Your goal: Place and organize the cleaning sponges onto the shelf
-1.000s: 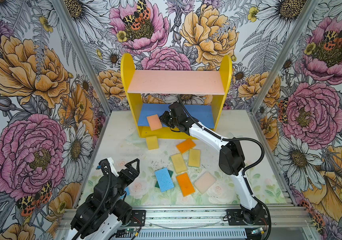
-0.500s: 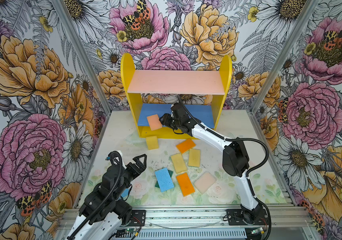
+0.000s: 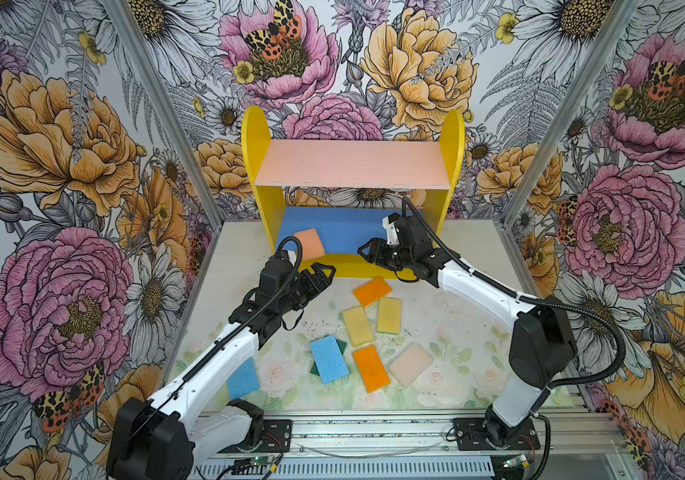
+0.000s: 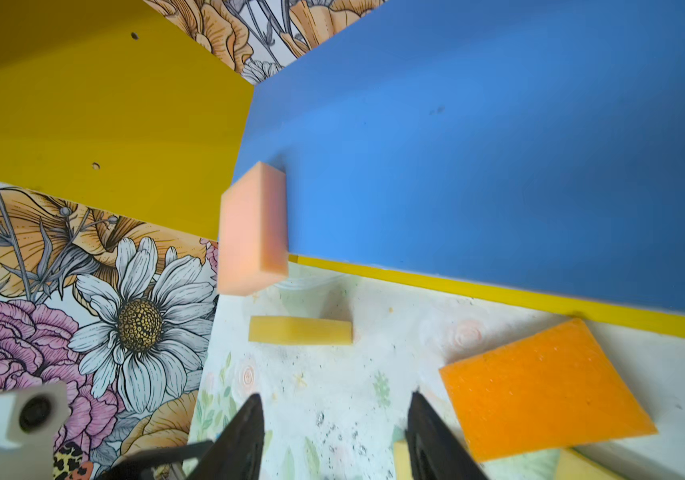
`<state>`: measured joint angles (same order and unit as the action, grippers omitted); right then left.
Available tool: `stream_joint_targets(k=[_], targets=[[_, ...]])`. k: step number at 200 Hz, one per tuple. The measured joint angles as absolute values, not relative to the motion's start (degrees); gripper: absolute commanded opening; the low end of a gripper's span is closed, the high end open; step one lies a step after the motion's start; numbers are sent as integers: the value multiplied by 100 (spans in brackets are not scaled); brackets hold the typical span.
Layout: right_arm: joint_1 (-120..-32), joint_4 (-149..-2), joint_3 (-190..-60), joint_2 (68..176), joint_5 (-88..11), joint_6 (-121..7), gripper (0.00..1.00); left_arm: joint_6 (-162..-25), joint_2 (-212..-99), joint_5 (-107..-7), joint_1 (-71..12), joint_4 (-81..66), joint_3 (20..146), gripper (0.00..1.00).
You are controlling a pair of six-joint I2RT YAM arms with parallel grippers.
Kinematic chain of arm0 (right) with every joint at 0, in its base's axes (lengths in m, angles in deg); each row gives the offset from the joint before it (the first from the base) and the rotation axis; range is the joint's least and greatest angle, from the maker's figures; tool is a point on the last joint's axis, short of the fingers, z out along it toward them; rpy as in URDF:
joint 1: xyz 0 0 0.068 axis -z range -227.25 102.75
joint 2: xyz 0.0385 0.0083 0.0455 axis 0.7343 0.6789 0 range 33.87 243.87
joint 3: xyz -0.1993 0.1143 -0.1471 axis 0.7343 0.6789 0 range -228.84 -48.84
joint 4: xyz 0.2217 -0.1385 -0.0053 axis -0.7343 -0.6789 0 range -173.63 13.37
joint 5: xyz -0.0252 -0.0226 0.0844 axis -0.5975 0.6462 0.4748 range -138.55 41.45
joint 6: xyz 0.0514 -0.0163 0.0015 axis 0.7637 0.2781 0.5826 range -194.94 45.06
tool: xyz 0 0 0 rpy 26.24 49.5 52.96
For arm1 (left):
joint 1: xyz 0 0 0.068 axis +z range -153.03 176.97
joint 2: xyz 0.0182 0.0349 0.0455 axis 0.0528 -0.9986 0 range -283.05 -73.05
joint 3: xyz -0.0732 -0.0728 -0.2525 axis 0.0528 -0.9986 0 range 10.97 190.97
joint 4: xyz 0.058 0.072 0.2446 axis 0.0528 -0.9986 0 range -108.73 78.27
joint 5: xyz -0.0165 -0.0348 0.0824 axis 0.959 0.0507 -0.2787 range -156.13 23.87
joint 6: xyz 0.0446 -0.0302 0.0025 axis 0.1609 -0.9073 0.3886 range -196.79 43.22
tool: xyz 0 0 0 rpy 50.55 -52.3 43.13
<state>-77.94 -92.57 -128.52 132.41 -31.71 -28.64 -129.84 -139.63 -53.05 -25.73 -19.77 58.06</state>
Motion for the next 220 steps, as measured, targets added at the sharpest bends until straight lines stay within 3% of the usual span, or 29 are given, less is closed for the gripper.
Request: stream_joint_targets(k=[88, 179, 220], targets=[[-7602, -9172, -12076, 12493, -2832, -2965, 56, -12934, -15681, -4479, -2020, -799, 6494, 88], [-7604, -9093, -11883, 12485, -2682, -2965, 56, -12689, -15900, -4400, -1299, -694, 6632, 88], [-7670, -9091, -12049, 12668, -2581, -3002, 50, -12440, -15900, -4402, -1052, -888, 6824, 88]])
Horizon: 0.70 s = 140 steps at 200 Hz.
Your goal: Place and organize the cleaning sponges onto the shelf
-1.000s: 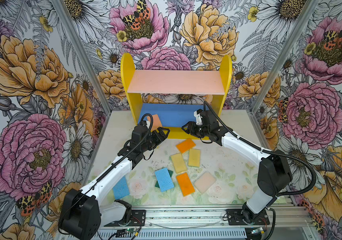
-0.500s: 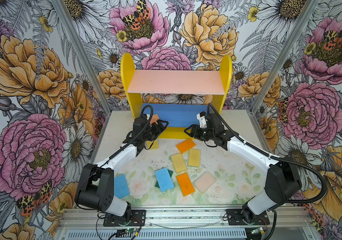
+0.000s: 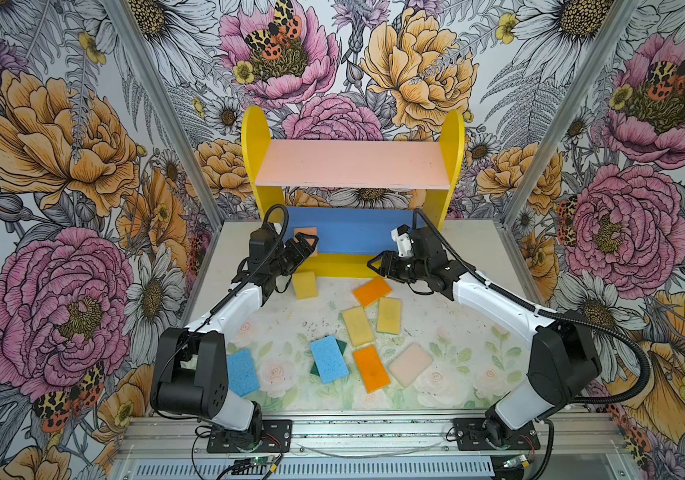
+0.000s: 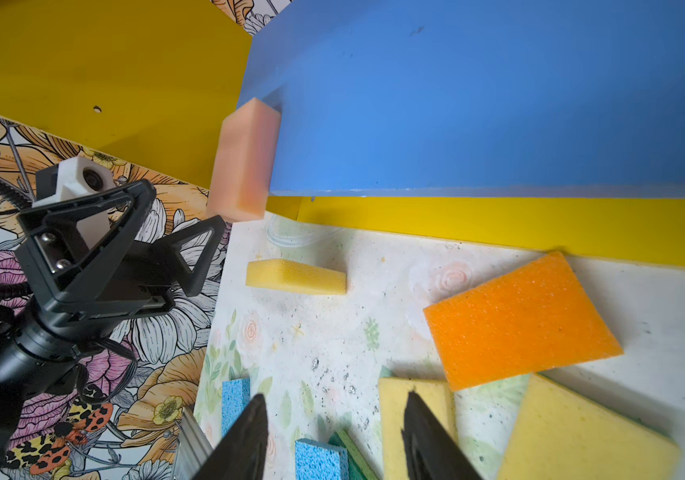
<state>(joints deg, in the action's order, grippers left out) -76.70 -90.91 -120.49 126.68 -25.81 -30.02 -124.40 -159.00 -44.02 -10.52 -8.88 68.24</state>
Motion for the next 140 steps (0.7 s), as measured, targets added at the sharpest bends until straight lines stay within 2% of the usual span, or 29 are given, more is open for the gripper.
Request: stream_joint_targets(k=[61, 93, 140], targets=[[-8083, -8995, -13411, 13800, -2507, -2993, 31, -12171, -15900, -4422, -711, -1131, 7058, 89], [-8286, -8918, -14298, 14565, -2450, -2919, 14, -12108, -15839, -4396, -647, -1255, 7038, 89], [-8454, -8899, -15070, 15376, -2433, -2735, 6, -11828, -14293, -4400, -544, -1988, 6533, 89]])
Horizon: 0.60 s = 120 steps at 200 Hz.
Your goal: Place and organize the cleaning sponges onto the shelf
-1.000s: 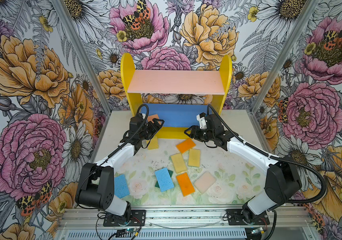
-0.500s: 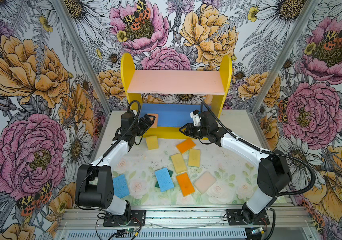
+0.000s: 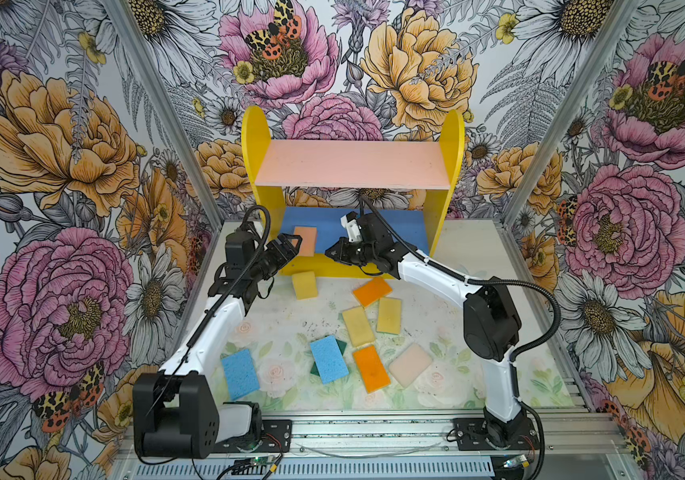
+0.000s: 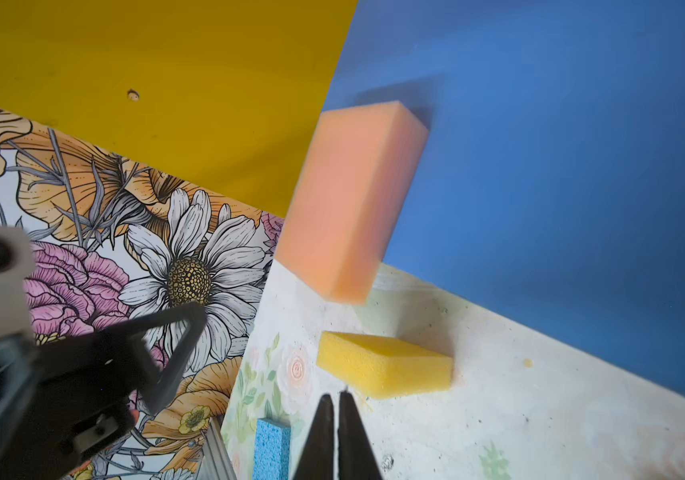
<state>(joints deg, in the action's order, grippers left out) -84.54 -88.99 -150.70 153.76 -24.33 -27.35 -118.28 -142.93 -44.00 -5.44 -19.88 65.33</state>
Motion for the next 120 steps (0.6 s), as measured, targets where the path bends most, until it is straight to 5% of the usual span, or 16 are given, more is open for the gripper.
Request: stream_joint_targets(k=[50, 120], targets=[[-8540, -8918, -15741, 16089, -2489, -2527, 4, -11883, -12560, -4374, -53, -2643, 5832, 89], [-8664, -8914, -17181, 17114, -2492, -2169, 4, -11867, -11609, -4092, 251, -3677, 5764, 91]])
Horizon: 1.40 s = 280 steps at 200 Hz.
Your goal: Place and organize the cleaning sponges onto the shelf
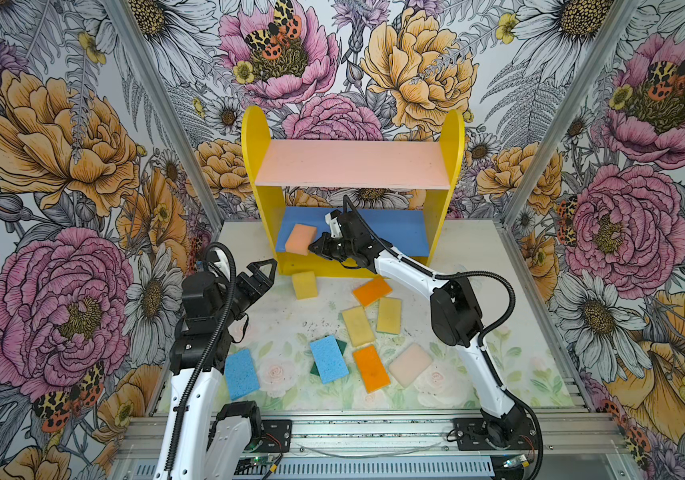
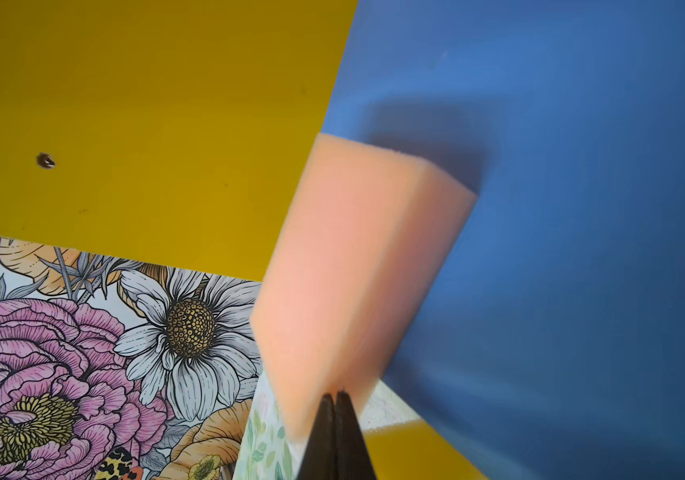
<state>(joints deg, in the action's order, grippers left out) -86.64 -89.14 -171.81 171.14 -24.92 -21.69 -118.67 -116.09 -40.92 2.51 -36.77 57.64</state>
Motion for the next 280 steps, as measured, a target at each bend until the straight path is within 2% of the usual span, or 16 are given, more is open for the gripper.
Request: stream_joint_targets(k=[45, 102, 141, 221, 280], targets=[[-8719, -8920, -17804, 17608, -2485, -1981, 3, -11852, -11598, -3983, 251, -4025, 5764, 91], [-8690, -8973, -17291, 17343, -2741, -2012, 3, -11830, -11598, -3965, 251, -4097, 5764, 91], [-8660, -9045, -17398, 17350, -2870, -2012, 2, -11832, -11598, -3952, 251, -4114, 5764, 91], [-8516, -9648, -18364, 17787, -3687, -2012, 0, -11725, -11539, -3941, 118, -4374, 5755, 92], [-8498, -9742, -19896, 18729, -3626, -1898, 0, -11612, -11542, -3948, 83, -4503, 5758, 92]])
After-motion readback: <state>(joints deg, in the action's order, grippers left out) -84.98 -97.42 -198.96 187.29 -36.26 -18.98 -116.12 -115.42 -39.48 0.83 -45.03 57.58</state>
